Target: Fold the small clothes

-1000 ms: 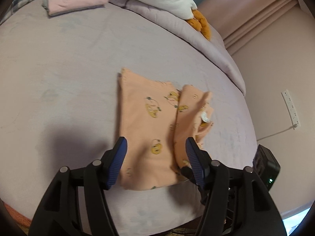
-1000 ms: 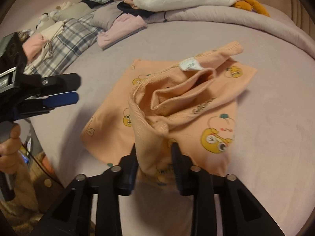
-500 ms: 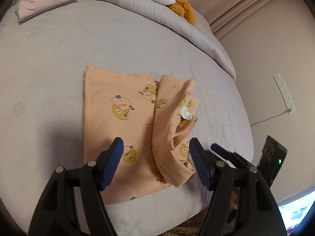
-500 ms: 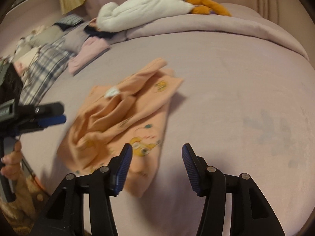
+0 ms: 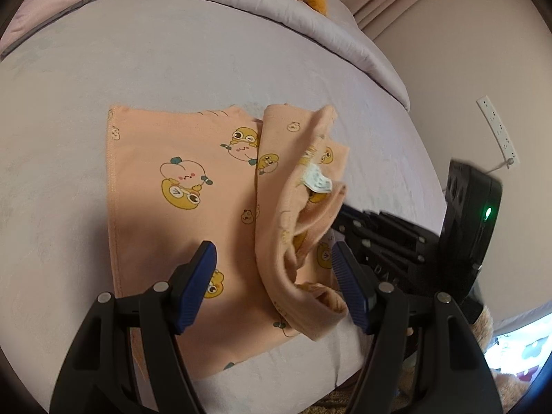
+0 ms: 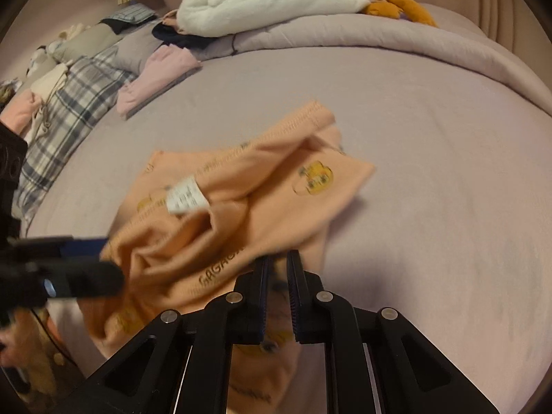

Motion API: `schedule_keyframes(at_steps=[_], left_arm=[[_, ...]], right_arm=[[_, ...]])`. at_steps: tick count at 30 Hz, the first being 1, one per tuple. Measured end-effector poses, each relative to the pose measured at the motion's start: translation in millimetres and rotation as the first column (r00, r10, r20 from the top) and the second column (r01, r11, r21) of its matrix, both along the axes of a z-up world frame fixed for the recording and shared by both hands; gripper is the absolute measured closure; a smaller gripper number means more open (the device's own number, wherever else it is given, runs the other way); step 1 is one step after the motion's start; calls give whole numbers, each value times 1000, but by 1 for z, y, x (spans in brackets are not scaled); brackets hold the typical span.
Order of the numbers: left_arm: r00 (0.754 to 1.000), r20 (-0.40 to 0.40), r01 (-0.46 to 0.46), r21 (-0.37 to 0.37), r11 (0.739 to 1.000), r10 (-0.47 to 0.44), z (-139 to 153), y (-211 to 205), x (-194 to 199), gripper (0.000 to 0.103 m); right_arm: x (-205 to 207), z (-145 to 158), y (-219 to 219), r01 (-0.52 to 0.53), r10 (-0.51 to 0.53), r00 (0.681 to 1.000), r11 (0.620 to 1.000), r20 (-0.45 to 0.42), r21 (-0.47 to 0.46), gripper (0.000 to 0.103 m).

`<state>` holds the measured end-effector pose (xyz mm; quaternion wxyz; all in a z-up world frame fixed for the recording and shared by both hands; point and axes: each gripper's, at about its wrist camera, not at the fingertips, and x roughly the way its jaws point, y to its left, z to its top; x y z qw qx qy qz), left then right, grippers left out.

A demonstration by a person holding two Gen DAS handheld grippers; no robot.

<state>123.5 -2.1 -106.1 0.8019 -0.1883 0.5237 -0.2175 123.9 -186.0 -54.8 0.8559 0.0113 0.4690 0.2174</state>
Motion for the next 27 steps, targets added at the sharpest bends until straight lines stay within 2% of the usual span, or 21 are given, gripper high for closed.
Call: schedule_keyframes(at_steps=[5,11,18,20,21,23,24,25,27], left_arm=[[1000,-2,-2,-33,999,2,-5,3,7,34],[1000,-22,-2,-18,1000,2,-15,4,14,35],[999,-34,20,1,1000,-20,-23,-9,26,36],[999,-38,16,-9,1000,-16,-25,-14,33,37],[999,-39,12,-10,1000,-12,-27,-16,36,39],[999,-44,-2,5,1000,2,-31,-19,42,57],[999,-47,-9,17,1000,10,-32,-22,46,64],[998,-49,-23,41,999,25,-34,-24,50,81],[998,-51,-37,45,998,39,-36,-25,52,86]], right_arm=[[13,6,15,-53,53,999,997,4,63,88],[21,8,25,-78,78,997,991,5,106,88],[14,23,-6,15,-18,1000,989,19,148,87],[8,26,-20,64,-68,997,987,23,148,80],[5,27,-28,90,-95,995,985,26,145,76],[-2,28,-40,134,-140,990,980,29,145,65],[-6,28,-44,152,-158,987,978,30,141,65],[-7,28,-46,162,-168,985,977,31,136,65],[-15,26,-52,187,-192,981,977,38,104,65]])
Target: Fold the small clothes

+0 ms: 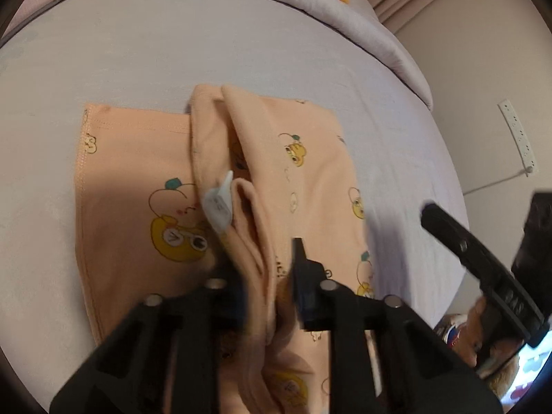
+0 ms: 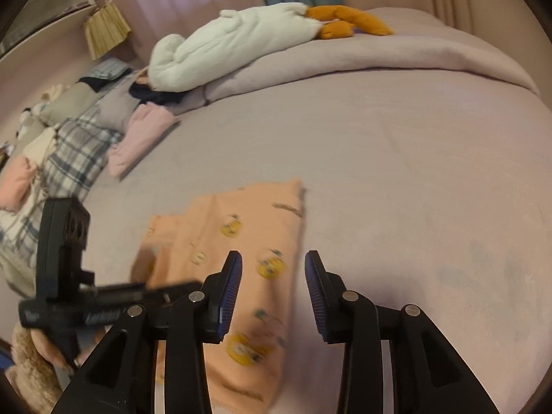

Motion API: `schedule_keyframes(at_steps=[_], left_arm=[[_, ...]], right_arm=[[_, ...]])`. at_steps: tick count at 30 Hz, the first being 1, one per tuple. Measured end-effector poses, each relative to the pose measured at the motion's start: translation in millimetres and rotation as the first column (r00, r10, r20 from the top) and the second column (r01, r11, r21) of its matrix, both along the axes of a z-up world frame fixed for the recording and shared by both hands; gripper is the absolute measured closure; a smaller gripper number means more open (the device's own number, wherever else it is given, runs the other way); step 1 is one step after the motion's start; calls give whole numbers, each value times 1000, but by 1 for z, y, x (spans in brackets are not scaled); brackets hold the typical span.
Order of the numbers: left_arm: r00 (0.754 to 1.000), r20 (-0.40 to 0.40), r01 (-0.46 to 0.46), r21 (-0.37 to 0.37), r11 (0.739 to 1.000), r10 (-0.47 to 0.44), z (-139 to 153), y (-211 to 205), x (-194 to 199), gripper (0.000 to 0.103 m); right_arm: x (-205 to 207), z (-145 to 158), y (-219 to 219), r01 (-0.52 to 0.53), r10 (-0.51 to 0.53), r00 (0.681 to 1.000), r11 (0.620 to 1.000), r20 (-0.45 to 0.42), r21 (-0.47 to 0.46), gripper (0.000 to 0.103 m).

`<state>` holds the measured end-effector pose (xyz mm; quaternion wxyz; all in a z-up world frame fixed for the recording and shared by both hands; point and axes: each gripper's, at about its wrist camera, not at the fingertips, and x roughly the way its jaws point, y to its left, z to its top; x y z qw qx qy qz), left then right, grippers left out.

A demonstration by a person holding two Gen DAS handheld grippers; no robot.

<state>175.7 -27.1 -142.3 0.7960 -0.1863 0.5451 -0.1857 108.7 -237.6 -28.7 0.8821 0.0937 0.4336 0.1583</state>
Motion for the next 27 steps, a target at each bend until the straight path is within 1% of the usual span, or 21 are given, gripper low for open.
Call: schedule_keyframes(at_steps=[1,3,6,9,13,16,19,24,26,27], left_arm=[[1000,-1,-17,-7,1000,17,1,1,0,89],[999,-4,-36,8,999,36,3,3,-3,91],[998,39,-49,20,999,48,18,2,-12,92],[994,107,-39,51,998,33,43,-1,-22,92],[989,147,-42,70,997,31,62,5,-27,92],[986,159,-62,92,994,47,68,17,-34,92],[986,155,-80,116,990,61,63,29,-39,91],[991,85,-117,119,986,107,38,52,-47,90],[991,51,-132,136,982,126,24,60,-48,89],[991,45,-134,136,982,129,20,63,-50,89]], right_arm=[[-3,-1,-1,6,-6,1000,1000,-3,-11,65],[-6,-5,-3,11,-12,1000,1000,-15,-14,65],[-6,-11,-4,19,-19,999,1000,-45,8,65],[-7,-13,-1,17,-18,998,1000,-57,-3,65],[-9,-11,5,2,-2,998,1000,-59,-3,65],[-11,-9,10,-7,7,999,1000,-54,-9,64],[-13,-10,13,-14,13,998,1000,-54,-12,57],[-14,-13,19,-37,36,997,999,-61,-21,57],[-13,-14,23,-43,41,997,999,-67,-25,57],[-14,-14,25,-45,43,997,999,-69,-27,57]])
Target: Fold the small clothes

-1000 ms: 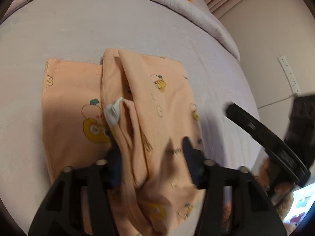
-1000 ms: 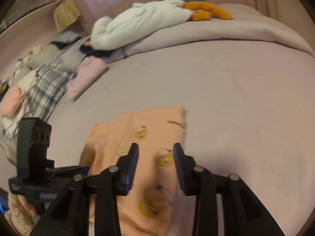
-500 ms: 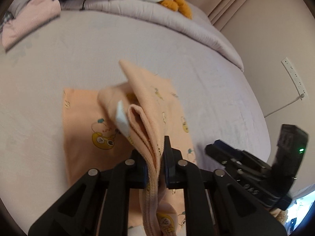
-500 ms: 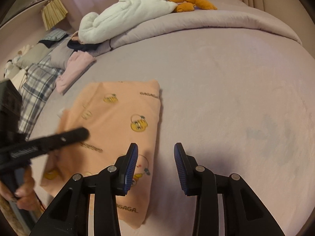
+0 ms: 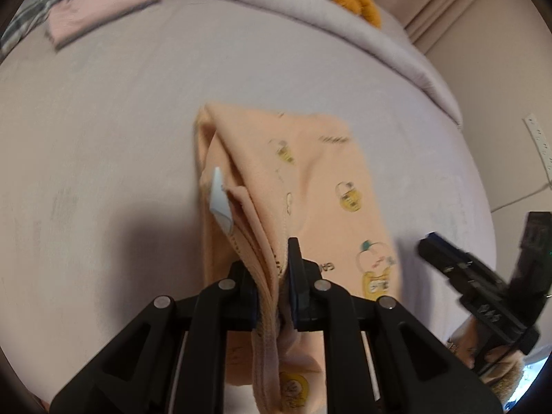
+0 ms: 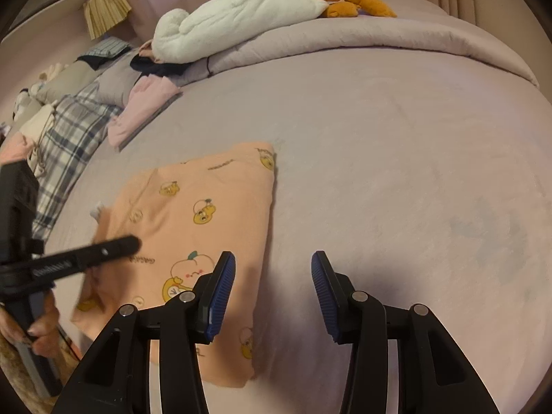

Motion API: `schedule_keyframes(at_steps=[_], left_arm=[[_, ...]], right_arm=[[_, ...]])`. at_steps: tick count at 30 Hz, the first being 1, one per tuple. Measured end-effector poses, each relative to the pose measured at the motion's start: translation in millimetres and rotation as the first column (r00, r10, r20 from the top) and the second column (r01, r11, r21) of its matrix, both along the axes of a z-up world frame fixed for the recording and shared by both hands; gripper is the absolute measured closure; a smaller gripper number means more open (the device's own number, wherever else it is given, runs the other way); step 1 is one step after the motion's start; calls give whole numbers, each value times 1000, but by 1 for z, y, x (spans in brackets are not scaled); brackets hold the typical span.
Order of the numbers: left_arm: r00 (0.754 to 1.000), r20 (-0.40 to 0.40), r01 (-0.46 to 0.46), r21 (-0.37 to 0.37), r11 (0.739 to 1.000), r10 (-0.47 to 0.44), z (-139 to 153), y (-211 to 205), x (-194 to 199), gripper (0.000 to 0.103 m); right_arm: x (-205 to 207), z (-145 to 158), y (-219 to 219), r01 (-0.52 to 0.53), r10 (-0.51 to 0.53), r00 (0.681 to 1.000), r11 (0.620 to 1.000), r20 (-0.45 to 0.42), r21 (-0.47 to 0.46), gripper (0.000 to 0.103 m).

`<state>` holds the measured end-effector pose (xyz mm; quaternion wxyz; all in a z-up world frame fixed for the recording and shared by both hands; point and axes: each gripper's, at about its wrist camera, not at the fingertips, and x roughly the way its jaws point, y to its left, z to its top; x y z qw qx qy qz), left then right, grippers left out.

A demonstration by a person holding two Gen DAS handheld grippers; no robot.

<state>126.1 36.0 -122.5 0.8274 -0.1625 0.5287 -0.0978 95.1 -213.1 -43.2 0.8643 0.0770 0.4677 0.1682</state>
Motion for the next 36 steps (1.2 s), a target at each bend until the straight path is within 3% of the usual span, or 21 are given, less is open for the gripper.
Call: schedule_keyframes(at_steps=[6,9,11,15,20,25,29,33,35,36], left_arm=[[1000,-10,-22,-36,999,22,-10,13,-7,75],[1000,6,-28,-37,999,28,-4,18,-14,53],[998,31,-52,-31,998,53,-1,22,-19,28],[996,51,-72,-65,995,75,-4,30,-26,15],[998,-24,-64,-133,989,62,-30,29,-27,16],[1000,-15,-29,-185,982,27,-31,22,-21,18],[998,-58,-38,-265,963,23,-39,16,-9,52],[998,-59,-35,-266,963,20,-38,11,-6,65],[999,-32,-13,-247,969,6,-29,6,-7,71],[1000,-13,1,-228,974,-4,-22,1,-8,72]], right_arm=[[-2,-5,6,-12,12,1000,1000,-23,-13,55],[-2,-6,6,-11,11,999,1000,-31,-14,42],[-1,-6,7,-14,13,999,1000,-34,-4,38],[1,-11,10,-19,20,998,999,-53,28,27],[7,-25,19,-45,56,993,994,-107,97,27],[16,-42,35,-77,106,980,982,-165,174,27],[22,-44,45,-98,129,979,977,-156,188,29],[27,-44,55,-116,136,981,982,-136,147,50],[26,-41,55,-129,147,981,981,-125,147,71],[25,-36,55,-140,156,982,980,-109,140,74]])
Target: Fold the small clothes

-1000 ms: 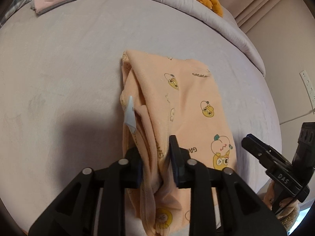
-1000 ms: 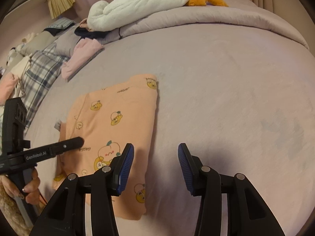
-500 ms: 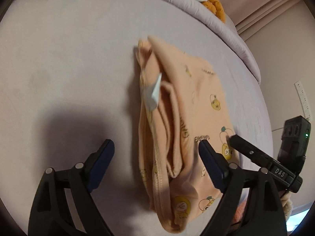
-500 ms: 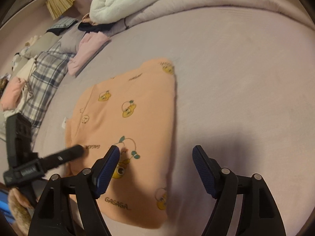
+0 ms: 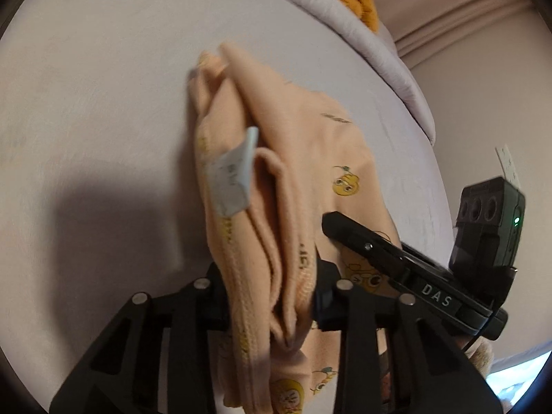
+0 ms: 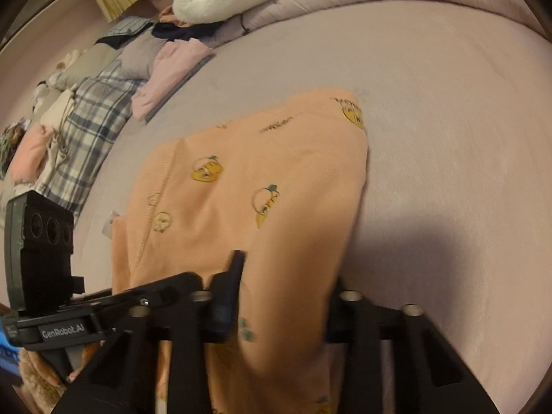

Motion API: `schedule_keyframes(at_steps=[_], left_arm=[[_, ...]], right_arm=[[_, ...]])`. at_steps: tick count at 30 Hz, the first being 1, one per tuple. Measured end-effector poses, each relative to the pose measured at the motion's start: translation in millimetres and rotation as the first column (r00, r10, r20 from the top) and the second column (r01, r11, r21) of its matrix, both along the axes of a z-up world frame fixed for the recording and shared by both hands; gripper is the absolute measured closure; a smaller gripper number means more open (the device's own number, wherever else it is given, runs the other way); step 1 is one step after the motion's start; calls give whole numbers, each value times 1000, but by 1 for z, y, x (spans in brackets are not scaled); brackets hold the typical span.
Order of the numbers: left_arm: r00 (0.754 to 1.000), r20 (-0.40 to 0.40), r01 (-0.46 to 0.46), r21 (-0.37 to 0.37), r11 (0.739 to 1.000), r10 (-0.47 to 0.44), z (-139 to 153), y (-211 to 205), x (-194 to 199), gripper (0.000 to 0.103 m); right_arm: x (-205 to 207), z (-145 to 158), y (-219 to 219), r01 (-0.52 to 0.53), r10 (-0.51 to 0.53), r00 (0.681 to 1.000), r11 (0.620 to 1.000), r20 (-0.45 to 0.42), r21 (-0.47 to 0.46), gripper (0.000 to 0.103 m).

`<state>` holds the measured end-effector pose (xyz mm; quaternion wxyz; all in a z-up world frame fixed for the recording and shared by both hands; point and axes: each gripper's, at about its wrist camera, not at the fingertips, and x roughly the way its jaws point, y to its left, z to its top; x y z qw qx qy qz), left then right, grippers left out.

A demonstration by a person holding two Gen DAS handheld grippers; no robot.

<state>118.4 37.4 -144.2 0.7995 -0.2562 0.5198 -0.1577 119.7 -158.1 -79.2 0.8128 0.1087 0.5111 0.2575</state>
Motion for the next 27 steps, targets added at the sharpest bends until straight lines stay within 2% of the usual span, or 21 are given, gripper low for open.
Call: schedule_keyframes(at_steps=[2,7,12,17,27], left_arm=[[999,39,15,13,1000,-15,13,-6,1,73],[989,139,40,42,998,-45,50,-23,5,73],[975,213,63,31,998,-68,73,-42,22,73],[970,226,76,71,995,-91,67,-56,34,73],[992,94,70,109,992,-81,17,-61,63,72]], right_arm=[[-4,10,-1,-4,4,999,1000,40,-13,78],[-10,45,-14,20,-18,990,1000,143,-9,78],[-4,71,-36,53,-50,972,999,228,-4,78],[14,66,-49,85,-78,970,996,232,-20,78],[37,21,-50,109,-103,989,993,110,-50,78]])
